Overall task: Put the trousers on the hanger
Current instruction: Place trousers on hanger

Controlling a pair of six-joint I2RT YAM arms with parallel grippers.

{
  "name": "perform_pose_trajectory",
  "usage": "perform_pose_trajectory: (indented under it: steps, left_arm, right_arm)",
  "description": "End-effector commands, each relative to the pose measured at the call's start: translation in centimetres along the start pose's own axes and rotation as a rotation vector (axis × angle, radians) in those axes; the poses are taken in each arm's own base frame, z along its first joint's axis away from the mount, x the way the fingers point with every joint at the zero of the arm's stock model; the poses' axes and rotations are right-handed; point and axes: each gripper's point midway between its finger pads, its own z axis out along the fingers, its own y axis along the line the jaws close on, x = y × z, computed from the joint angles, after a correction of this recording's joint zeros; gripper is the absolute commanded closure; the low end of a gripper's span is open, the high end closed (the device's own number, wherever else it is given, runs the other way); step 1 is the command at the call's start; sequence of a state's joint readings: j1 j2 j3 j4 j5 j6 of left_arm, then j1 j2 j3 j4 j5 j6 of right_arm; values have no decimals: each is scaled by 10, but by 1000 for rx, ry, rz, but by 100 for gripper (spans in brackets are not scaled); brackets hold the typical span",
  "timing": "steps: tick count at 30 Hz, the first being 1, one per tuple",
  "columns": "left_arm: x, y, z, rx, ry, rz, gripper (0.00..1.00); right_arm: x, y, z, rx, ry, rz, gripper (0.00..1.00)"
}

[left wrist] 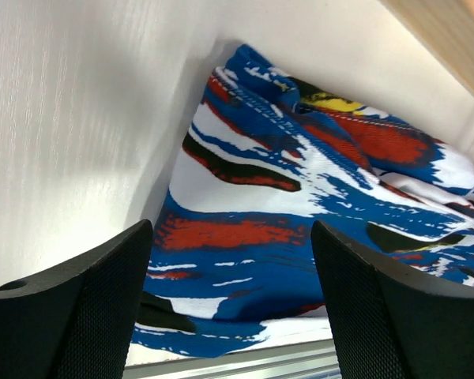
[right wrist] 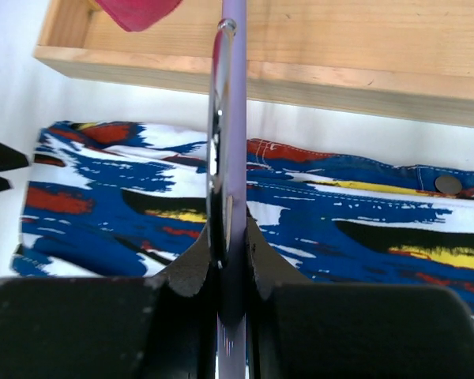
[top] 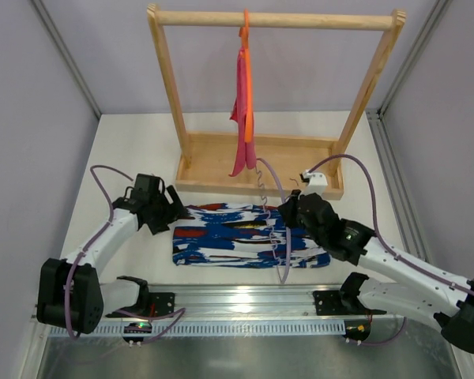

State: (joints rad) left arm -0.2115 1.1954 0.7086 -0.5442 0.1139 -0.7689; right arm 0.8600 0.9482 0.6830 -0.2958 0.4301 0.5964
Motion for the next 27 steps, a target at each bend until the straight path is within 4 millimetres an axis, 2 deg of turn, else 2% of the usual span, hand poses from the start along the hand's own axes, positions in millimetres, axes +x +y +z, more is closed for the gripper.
perform_pose_trajectory:
  steps: [1, 3, 6, 8, 10, 11, 14, 16, 21, 22, 23, 24, 25, 27]
  left_arm:
    - [7, 14, -1, -46, 6, 5, 18]
    - [18, 15, 4, -33, 48, -22, 17]
    - [26, 14, 10, -18, 76, -51, 18]
    - [30, 15, 13, -9, 81, -59, 20]
    - [38, 17, 14, 6, 95, -74, 24]
    - [37, 16, 14, 12, 94, -73, 25]
    - [39, 17, 14, 20, 96, -71, 27]
    - [41, 18, 14, 20, 101, -69, 30]
    - [46, 17, 14, 33, 114, -72, 52]
    - [45, 16, 12, 43, 109, -71, 59]
    - [46, 15, 11, 46, 108, -72, 71]
    - [45, 14, 9, 52, 105, -72, 76]
    - [44, 11, 6, 65, 97, -70, 89]
    - [43, 8, 1, 79, 93, -66, 99]
  right_arm:
    - [-12, 7, -25, -73, -38, 127, 96]
    - [3, 12, -31, -114, 18, 166, 96]
    - [12, 20, -40, -163, 32, 220, 96]
    - [19, 19, -43, -164, 28, 239, 96]
    - [40, 13, -39, -156, 43, 284, 96]
    - [39, 12, -39, -150, 36, 296, 96]
    - [55, 7, -39, -139, 58, 293, 96]
    - [59, 5, -40, -133, 54, 300, 96]
    - [72, -4, -41, -115, 60, 312, 96]
    - [73, -4, -41, -114, 58, 323, 96]
    - [78, -5, -41, -107, 68, 317, 96]
    - [80, -6, -41, -100, 72, 317, 96]
    - [81, -7, -40, -89, 72, 328, 96]
    - [90, -11, -39, -59, 97, 316, 96]
